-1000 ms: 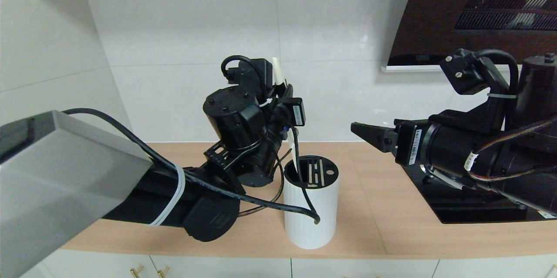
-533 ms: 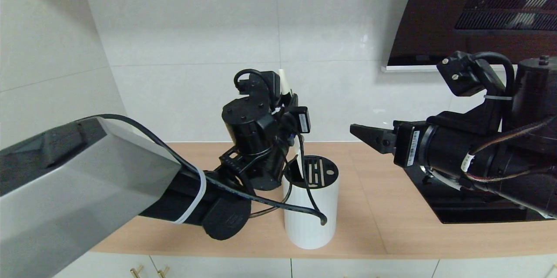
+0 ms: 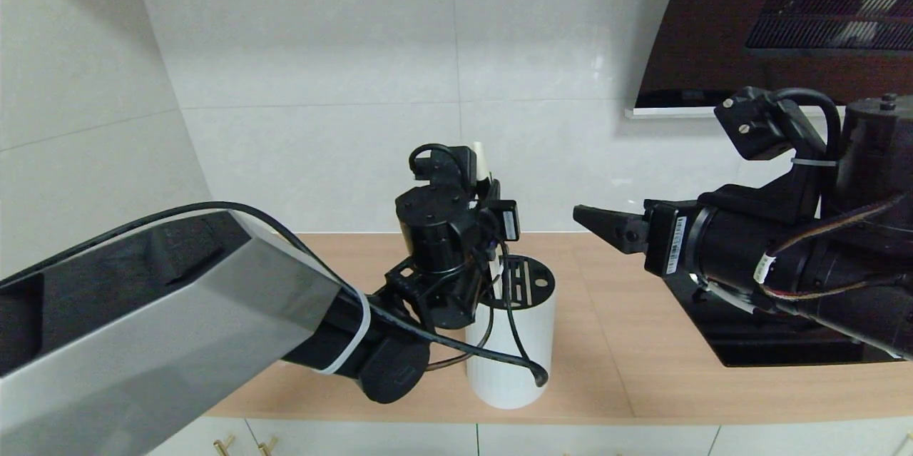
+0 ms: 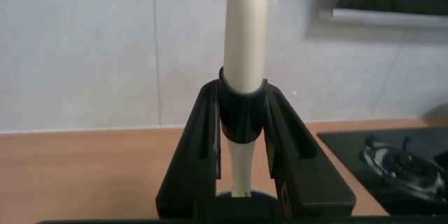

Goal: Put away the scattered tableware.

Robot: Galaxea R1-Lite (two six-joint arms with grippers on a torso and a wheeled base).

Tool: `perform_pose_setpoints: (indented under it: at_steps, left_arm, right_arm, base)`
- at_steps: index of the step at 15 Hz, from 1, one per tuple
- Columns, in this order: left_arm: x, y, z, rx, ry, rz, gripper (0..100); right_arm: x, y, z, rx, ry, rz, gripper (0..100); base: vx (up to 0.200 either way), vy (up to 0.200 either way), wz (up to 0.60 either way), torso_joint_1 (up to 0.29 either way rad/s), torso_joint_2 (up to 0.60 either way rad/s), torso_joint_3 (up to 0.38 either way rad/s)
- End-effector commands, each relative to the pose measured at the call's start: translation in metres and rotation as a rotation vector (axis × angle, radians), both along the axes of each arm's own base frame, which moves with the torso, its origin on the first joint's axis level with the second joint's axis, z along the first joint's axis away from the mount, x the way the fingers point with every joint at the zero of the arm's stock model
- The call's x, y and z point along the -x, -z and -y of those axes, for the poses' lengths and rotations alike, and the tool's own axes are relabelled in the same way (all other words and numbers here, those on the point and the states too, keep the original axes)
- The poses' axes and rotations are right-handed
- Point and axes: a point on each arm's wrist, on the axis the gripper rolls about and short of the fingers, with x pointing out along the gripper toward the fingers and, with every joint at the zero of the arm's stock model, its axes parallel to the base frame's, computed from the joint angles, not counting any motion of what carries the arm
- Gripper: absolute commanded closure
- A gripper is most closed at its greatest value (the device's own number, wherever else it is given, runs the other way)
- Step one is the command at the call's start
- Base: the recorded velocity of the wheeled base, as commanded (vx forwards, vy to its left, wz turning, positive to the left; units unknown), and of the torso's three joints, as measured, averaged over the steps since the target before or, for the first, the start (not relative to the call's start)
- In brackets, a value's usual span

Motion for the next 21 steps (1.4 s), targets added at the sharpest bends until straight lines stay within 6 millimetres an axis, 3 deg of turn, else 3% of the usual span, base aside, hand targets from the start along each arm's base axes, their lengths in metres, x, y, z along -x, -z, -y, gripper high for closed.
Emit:
perform_pose_setpoints:
  at_steps: [1, 9, 19, 20, 21]
  left_arm:
    - [-0.001, 0.016, 0.005, -0.016, 0.007, -0.034, 100]
    - [0.007, 0.072, 0.018, -0.033, 0.037, -0.265, 100]
    - [0.007, 0.072, 0.018, -0.033, 0.037, -0.265, 100]
    - [0.007, 0.072, 0.018, -0.033, 0.038, -0.265, 0]
    - [0.007, 0.071, 0.018, -0.031, 0.037, -0.263, 0]
  right_arm:
    - [0.000, 0.001, -0.001, 0.002, -0.001, -0.002, 0]
    - [0.000, 0.000, 0.000, 0.000, 0.001, 0.001, 0]
    - [0.000, 0.001, 0.000, 0.003, 0.001, -0.003, 0]
    - [0.000, 0.001, 0.000, 0.003, 0.001, -0.003, 0]
    - [0.000, 0.001, 0.000, 0.003, 0.001, -0.003, 0]
  base:
    - [0.000, 0.000, 0.00, 0.000, 0.00, 0.000]
    - [0.000, 0.000, 0.00, 0.000, 0.00, 0.000]
    - [0.000, 0.000, 0.00, 0.000, 0.00, 0.000]
    - [0.000, 0.000, 0.00, 0.000, 0.00, 0.000]
    - [0.000, 0.000, 0.00, 0.000, 0.00, 0.000]
